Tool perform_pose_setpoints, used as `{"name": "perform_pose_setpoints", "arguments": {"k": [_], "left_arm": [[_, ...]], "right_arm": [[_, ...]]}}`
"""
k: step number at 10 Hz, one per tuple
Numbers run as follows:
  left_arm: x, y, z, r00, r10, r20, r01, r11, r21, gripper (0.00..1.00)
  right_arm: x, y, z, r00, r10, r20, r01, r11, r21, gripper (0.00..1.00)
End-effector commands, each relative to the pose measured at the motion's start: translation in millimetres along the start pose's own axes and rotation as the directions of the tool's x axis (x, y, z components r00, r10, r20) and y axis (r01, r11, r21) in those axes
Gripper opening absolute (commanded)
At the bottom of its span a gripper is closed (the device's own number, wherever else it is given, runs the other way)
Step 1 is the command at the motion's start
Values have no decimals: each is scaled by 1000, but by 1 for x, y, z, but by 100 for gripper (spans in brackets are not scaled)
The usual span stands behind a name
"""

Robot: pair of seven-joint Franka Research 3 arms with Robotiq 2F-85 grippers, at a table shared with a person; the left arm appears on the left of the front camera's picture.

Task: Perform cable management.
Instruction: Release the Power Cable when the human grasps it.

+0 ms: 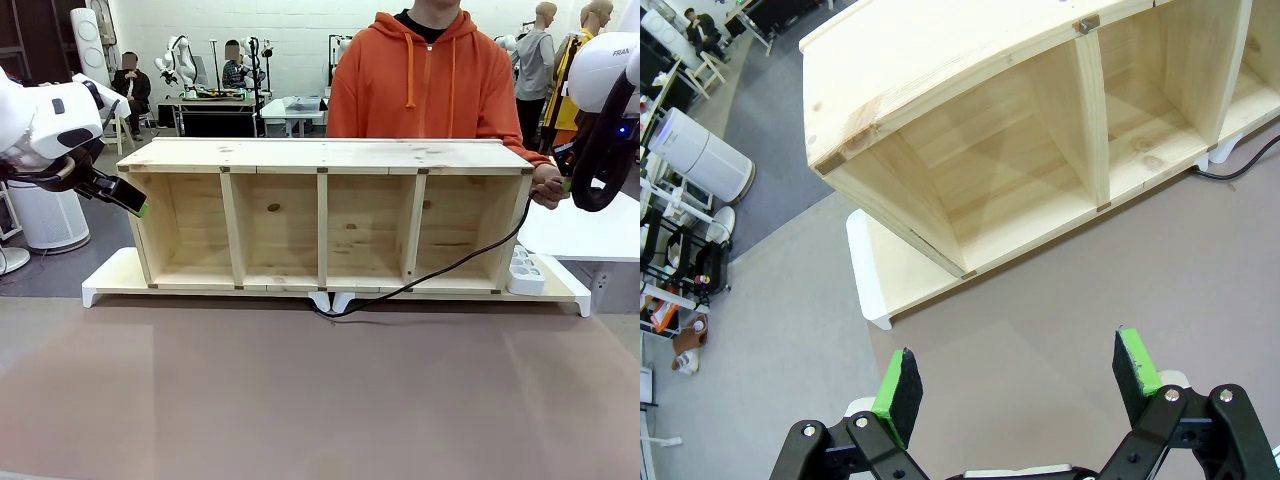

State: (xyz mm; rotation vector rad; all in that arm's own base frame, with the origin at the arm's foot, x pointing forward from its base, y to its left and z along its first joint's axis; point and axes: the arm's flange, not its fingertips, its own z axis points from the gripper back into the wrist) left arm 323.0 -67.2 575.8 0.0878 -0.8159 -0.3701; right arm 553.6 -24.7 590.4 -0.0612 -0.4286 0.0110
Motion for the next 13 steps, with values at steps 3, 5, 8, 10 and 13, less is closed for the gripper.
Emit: {"name": "perform_pose_setpoints", "arguments": {"k": [3,5,8,10,13], "left_arm": [[0,1,0,1000,2,0,-2,1000,-5,100],[0,1,0,1000,2,0,-2,1000,-5,100],[0,1,0,1000,2,0,-2,1000,-5,100],[0,1,0,1000,2,0,-2,1000,-5,100],[0,1,0,1000,2,0,-2,1000,-5,100]], "right_arm": [[0,0,0,1000,-1,0,1,1000,1,14],[0,0,-1,1000,4,-20,-4,1000,1,34],[1,0,0,1000,3,-27,-3,1000,-3,74],[1,-1,-1,1000,3,-28,-3,1000,-3,94],[0,0,-2,999,27,-27,-28,1000,-14,85]]}}
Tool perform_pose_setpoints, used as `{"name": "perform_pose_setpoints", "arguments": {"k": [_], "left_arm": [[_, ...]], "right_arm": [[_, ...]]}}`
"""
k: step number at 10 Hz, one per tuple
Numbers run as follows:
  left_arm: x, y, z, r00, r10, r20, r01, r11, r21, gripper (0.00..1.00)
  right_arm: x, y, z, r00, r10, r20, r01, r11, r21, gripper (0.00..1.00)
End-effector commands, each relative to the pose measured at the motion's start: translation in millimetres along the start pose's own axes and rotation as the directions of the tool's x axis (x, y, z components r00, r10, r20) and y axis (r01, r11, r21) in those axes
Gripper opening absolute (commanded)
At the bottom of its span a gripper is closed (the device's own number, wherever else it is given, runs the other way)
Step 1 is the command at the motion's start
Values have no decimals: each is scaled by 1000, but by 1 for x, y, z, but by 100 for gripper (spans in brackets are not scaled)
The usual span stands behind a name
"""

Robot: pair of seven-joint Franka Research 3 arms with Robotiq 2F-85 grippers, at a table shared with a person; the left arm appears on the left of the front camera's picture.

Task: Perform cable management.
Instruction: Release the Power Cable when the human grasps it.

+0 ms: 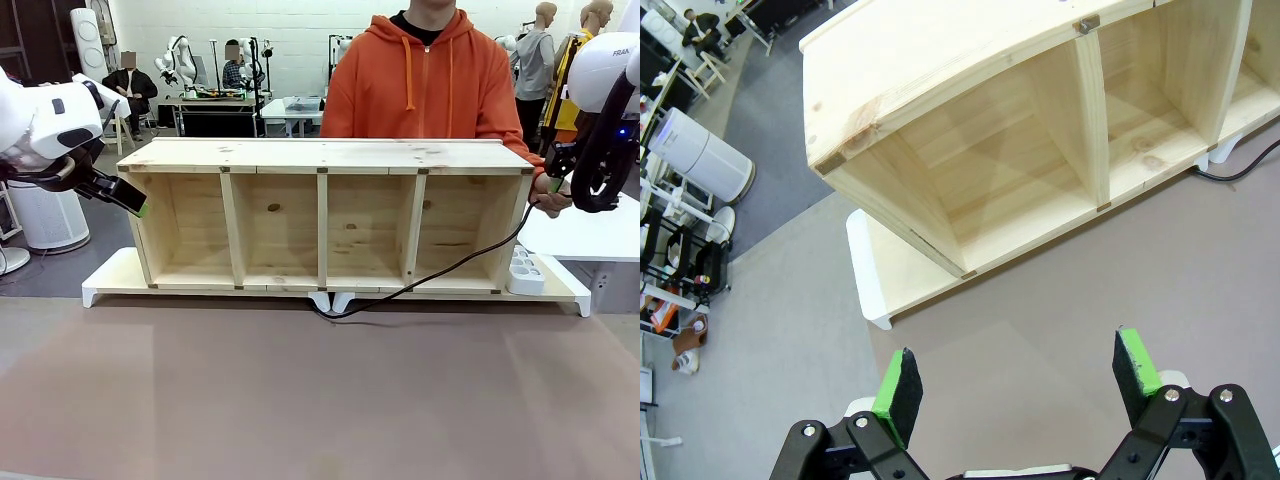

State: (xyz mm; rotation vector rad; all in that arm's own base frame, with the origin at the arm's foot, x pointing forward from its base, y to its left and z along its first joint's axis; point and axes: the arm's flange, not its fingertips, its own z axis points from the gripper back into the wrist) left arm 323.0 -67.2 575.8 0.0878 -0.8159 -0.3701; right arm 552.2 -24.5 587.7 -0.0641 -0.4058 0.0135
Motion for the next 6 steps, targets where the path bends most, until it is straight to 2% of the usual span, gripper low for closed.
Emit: {"name": "perform_pose_setpoints", "arguments": {"k": [1,6], "left_arm": [[0,1,0,1000,2,0,-2,1000,-5,100],[0,1,0,1000,2,0,-2,1000,-5,100]], "right_arm": [[0,0,0,1000,-3,0,3,1000,3,85],[0,0,0,1000,-3,0,3,1000,3,85]]}}
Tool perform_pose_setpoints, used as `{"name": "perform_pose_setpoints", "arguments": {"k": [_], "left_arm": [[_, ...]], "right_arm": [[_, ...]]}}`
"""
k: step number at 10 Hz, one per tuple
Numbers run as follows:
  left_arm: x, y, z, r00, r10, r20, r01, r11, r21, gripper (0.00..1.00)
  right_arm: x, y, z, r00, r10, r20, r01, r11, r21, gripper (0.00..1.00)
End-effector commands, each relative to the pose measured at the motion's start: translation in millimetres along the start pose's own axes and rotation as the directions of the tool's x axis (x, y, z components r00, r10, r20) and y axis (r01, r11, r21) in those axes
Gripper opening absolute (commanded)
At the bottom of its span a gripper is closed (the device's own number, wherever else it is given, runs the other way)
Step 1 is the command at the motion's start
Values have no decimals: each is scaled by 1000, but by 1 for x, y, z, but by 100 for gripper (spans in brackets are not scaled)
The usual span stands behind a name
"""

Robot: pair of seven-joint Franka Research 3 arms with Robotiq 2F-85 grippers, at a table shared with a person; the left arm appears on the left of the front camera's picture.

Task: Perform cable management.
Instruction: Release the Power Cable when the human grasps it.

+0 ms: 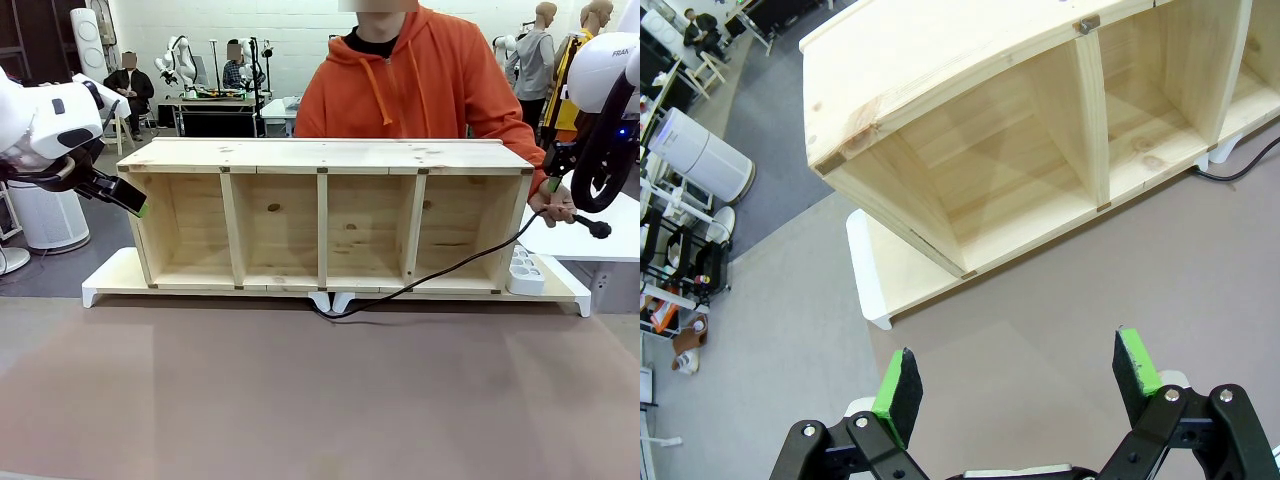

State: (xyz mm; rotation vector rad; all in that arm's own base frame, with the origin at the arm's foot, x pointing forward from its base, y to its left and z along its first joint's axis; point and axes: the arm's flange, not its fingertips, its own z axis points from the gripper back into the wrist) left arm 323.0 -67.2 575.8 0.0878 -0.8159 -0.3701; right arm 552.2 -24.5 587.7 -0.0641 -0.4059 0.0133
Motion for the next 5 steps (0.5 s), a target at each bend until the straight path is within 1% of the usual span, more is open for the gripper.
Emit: {"name": "perform_pose_setpoints", "arguments": {"k": [1,5], "left_arm": [[0,1,0,1000,2,0,-2,1000,-5,100],[0,1,0,1000,2,0,-2,1000,-5,100]], "right_arm": [[0,0,0,1000,-3,0,3,1000,3,85],[0,0,0,1000,-3,0,3,1000,3,85]]}}
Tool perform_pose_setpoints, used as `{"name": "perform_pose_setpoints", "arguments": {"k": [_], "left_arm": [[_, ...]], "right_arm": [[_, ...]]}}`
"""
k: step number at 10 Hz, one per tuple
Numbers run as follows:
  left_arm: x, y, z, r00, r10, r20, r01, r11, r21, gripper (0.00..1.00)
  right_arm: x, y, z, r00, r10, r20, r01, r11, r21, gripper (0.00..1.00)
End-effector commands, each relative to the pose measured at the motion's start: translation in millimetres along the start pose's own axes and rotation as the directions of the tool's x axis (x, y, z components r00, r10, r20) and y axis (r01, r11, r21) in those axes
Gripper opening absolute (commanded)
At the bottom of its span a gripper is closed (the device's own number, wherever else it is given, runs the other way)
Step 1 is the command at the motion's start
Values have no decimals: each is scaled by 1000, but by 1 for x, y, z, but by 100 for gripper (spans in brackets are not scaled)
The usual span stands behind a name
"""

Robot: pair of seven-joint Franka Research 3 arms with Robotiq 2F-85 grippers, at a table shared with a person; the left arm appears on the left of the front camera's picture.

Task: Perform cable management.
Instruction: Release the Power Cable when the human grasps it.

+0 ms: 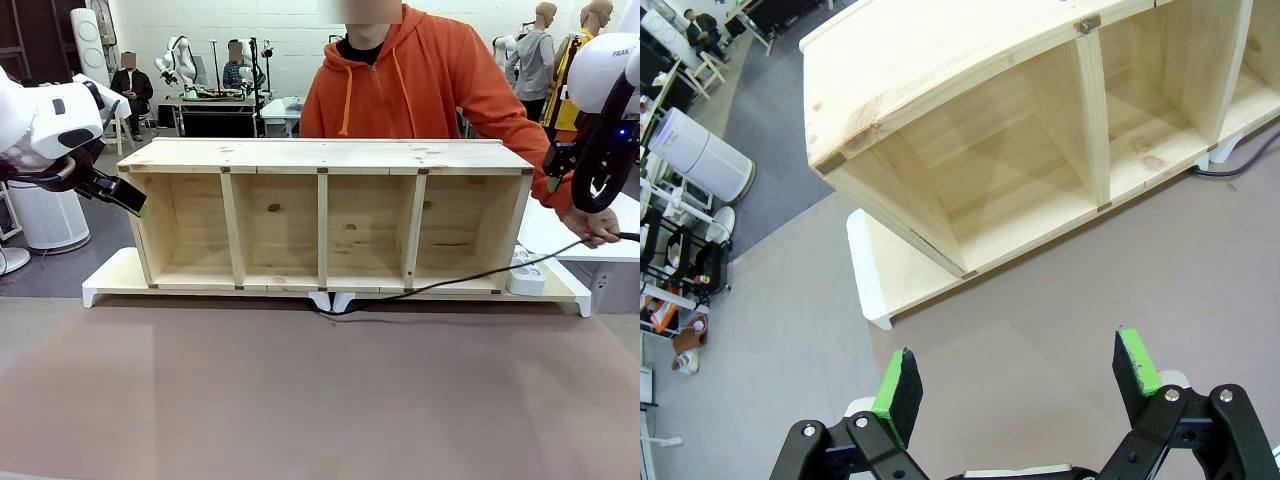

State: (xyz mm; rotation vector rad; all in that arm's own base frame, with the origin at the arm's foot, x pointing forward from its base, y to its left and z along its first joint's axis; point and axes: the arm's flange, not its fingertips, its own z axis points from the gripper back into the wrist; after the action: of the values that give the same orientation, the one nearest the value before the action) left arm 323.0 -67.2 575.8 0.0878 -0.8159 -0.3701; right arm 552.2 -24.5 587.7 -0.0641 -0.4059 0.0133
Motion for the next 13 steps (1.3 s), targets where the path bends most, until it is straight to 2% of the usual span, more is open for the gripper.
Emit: {"name": "perform_pose_setpoints", "arguments": {"k": [1,13], "left_arm": [[0,1,0,1000,2,0,-2,1000,-5,100],[0,1,0,1000,2,0,-2,1000,-5,100]], "right_arm": [[0,0,0,1000,-3,0,3,1000,3,85],[0,0,0,1000,-3,0,3,1000,3,85]]}}
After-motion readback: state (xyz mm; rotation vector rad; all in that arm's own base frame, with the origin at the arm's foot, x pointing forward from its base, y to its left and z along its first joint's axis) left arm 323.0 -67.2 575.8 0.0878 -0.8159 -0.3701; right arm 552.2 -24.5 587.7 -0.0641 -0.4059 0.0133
